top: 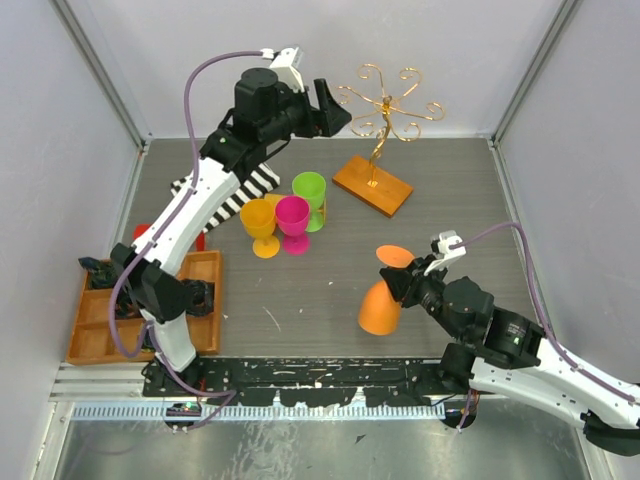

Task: Place the wine glass upside down on the wine glass rack
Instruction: Adjust the wine rack at the center of the board.

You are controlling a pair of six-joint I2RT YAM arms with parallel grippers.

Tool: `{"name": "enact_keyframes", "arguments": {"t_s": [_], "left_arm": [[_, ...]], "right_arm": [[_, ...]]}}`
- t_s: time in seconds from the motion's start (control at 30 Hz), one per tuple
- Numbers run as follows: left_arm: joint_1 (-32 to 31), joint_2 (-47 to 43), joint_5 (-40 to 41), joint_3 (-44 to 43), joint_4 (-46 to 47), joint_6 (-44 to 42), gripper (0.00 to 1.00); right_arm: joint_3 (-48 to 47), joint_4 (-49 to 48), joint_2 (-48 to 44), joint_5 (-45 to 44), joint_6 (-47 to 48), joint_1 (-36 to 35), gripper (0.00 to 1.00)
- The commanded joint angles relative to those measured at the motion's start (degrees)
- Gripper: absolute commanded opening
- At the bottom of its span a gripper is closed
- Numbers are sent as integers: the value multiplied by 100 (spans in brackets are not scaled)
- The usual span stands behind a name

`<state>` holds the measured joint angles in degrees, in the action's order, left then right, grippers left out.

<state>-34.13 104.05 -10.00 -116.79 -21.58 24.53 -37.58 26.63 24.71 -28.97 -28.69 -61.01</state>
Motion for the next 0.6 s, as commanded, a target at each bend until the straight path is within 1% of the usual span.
{"name": "enact_keyframes", "arguments": {"t_s": [0.0,0.07,0.17,0.27,0.43,0.57], "left_arm": [[237,332,-402,-117,481,731,80],[274,395,-447,-76,623,901,77],[287,481,-207,-16,761,1066,72],[403,600,-168,119,1213,1440,68],[571,863,-326,361,2221,2312,66],[613,1094,-167,363,2445,2731,64]], "right_arm": [[-39,-383,43,44,-83,-18,0],[-38,-390,28,30,-87,-16,0],[-33,-403,-5,23,-94,-16,0],[-49,-407,-18,30,-101,-18,0],[-82,-423,-14,49,-103,-16,0],[-96,-423,-19,69,-121,-16,0]]}}
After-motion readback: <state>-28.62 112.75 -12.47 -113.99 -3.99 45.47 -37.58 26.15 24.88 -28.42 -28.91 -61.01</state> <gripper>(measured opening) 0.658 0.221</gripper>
